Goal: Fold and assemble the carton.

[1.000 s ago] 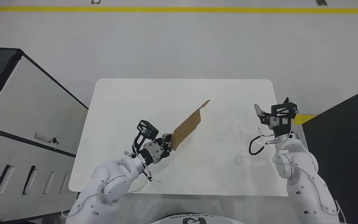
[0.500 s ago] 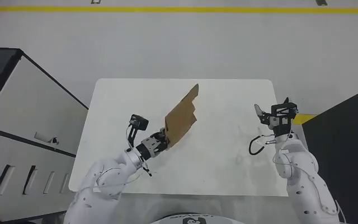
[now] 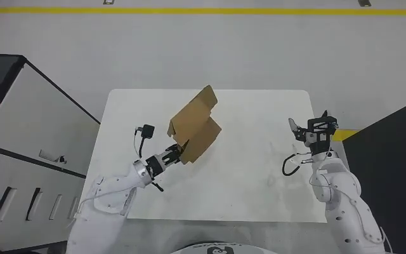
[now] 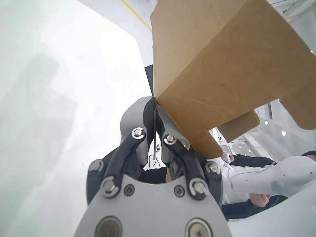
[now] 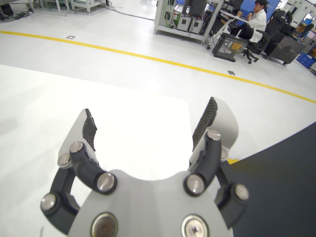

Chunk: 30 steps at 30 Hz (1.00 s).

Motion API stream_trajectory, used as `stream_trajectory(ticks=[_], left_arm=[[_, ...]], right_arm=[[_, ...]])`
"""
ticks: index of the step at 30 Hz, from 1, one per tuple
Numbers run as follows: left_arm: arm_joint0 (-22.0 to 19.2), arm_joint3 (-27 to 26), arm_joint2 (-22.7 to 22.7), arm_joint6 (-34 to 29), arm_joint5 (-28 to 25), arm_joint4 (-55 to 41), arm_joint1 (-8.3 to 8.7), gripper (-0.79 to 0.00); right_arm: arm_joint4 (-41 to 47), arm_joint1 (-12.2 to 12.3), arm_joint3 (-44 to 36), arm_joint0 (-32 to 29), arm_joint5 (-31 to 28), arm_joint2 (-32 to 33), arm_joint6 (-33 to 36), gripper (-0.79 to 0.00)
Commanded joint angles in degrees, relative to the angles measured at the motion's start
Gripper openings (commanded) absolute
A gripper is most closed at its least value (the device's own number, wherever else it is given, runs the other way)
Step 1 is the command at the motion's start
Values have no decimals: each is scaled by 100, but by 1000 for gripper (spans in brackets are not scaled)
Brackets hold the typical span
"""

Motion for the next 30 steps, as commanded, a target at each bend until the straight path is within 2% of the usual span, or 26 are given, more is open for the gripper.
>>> stream_trajectory(ticks=[1,6,15,30], left_arm=[[0,0,0,0,0,-1,0,-785],[-109,59,-39,75,301,-834,-12,-785],[-467,44,-247,-670,718,-2517,26,-785],[-467,44,-247,-670,718,-2517,26,-785]], right_arm=[[0,0,0,0,0,0,0,0],[0,0,0,0,0,0,0,0],[0,0,0,0,0,0,0,0],[0,0,0,0,0,0,0,0]])
